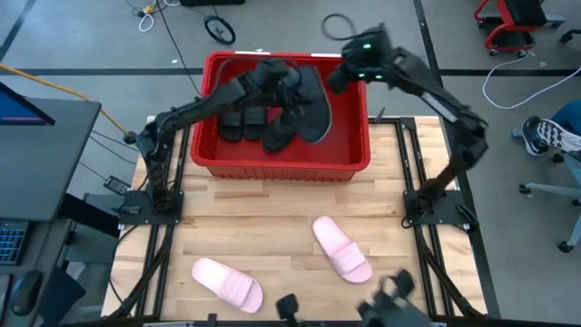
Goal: Pick and place slides into bin
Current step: Adjust the slippers and slides in the red container
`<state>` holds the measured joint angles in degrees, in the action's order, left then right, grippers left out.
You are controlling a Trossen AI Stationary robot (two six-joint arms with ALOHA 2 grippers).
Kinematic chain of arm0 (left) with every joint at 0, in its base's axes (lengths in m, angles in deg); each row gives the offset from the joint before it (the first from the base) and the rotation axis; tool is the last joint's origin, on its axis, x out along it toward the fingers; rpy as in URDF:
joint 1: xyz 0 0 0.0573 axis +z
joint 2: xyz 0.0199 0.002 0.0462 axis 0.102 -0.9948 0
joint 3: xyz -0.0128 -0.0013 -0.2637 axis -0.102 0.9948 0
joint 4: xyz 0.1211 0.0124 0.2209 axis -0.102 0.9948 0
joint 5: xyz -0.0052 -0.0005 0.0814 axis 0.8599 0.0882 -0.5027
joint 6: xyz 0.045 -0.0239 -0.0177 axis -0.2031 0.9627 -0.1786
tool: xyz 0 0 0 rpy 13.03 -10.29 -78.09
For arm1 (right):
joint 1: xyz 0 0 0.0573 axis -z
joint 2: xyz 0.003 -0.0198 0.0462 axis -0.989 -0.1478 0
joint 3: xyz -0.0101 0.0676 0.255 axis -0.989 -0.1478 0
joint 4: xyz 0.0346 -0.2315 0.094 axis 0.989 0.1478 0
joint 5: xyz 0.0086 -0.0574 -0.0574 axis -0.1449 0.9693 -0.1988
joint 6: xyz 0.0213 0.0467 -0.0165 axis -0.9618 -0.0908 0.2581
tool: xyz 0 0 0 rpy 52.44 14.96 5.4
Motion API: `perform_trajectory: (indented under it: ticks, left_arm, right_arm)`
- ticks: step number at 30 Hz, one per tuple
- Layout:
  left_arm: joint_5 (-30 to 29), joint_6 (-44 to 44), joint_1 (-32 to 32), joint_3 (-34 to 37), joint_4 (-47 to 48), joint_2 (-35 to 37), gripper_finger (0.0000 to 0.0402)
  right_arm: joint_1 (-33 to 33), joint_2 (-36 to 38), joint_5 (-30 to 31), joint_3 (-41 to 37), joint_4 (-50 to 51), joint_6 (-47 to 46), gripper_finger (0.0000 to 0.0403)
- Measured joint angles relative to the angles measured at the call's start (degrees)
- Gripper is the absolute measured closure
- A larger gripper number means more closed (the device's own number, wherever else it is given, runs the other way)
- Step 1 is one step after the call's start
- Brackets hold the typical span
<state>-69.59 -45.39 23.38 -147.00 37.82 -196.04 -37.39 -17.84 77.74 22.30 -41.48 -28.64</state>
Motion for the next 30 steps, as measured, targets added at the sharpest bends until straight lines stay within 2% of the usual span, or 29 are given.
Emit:
perform_trajectory:
  ticks: [4,13,19,26,30]
  left_arm:
    - [3.6,2.4,-0.4,4.1,-12.0,-3.4,0.04]
    - [4.9,3.2,-0.2,4.3,-22.1,-16.7,0.04]
    - [5.9,4.1,-0.3,4.3,-29.9,-22.7,0.0399]
    - [5.3,5.1,0.1,4.2,-31.7,-24.1,0.0375]
    - [5.1,15.7,1.1,4.2,-31.4,-24.1,0.0351]
  right_arm:
    - [-0.3,7.1,-0.1,0.0,0.9,-1.9,0.0403]
    - [-2.5,15.6,-0.2,0.0,5.5,-4.8,0.0403]
    - [-5.1,16.0,0.0,0.0,7.8,-4.9,0.0402]
    - [-7.3,14.6,0.0,0.0,9.8,-5.1,0.0402]
    - [-8.7,13.8,-0.1,0.0,9.9,-5.1,0.0402]
